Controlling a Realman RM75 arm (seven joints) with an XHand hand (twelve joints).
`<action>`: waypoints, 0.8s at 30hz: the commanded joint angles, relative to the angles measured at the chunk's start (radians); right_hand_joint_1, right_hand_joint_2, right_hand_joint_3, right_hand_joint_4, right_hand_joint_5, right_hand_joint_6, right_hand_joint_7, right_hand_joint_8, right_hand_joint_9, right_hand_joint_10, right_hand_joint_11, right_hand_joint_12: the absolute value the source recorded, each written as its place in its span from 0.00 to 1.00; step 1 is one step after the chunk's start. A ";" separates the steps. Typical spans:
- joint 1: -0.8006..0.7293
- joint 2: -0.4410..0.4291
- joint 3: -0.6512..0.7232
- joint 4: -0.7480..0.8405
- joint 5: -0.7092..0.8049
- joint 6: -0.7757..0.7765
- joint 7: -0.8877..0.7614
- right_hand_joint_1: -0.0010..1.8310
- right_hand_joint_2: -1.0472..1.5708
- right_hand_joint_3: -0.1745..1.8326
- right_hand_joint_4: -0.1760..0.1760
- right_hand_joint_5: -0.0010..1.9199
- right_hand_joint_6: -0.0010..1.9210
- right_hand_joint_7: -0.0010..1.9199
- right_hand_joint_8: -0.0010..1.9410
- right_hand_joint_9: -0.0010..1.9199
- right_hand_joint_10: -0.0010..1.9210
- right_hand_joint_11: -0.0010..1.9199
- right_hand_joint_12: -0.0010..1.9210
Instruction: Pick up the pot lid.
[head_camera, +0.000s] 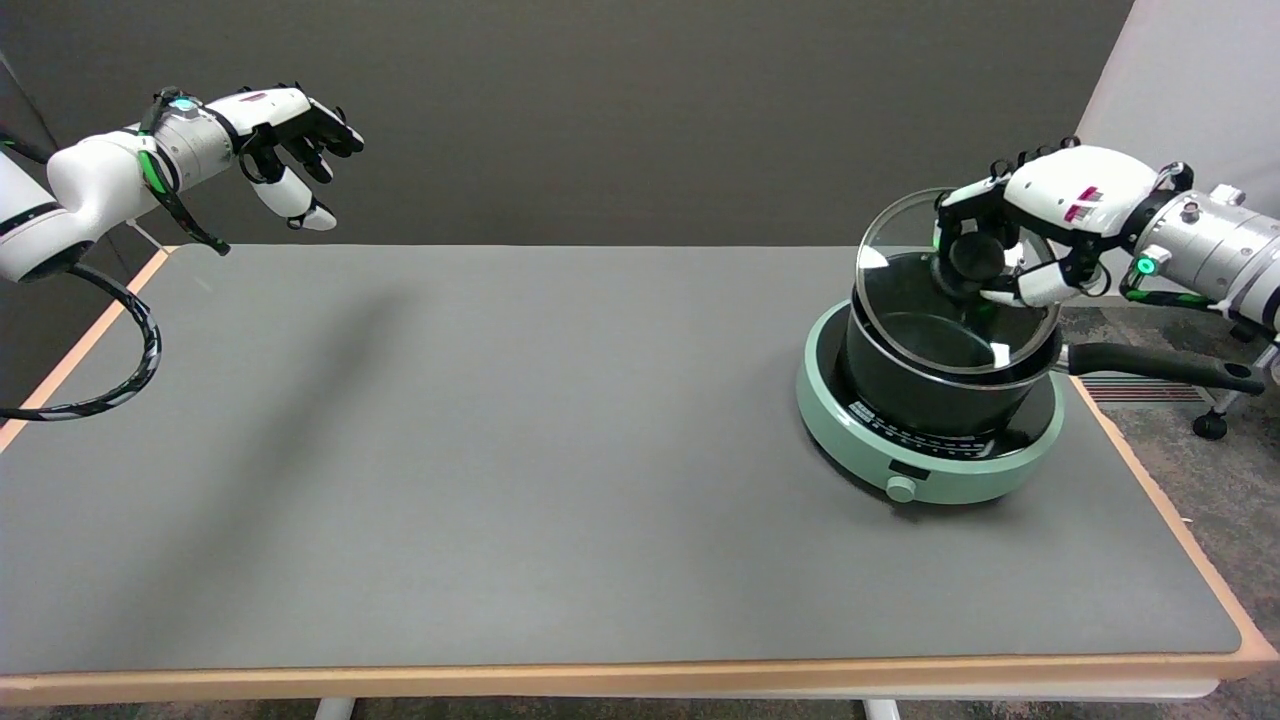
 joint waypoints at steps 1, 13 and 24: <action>0.004 0.062 0.017 -0.006 0.001 -0.001 0.000 0.75 0.72 0.39 1.00 0.39 0.55 0.50 0.62 0.47 0.51 0.33 0.54; 0.007 0.074 0.020 -0.049 0.090 -0.009 0.000 0.75 0.71 0.40 1.00 0.39 0.55 0.50 0.62 0.47 0.52 0.33 0.55; 0.007 0.099 0.010 -0.120 0.249 -0.048 0.067 0.75 0.71 0.39 1.00 0.39 0.57 0.50 0.63 0.47 0.56 0.34 0.57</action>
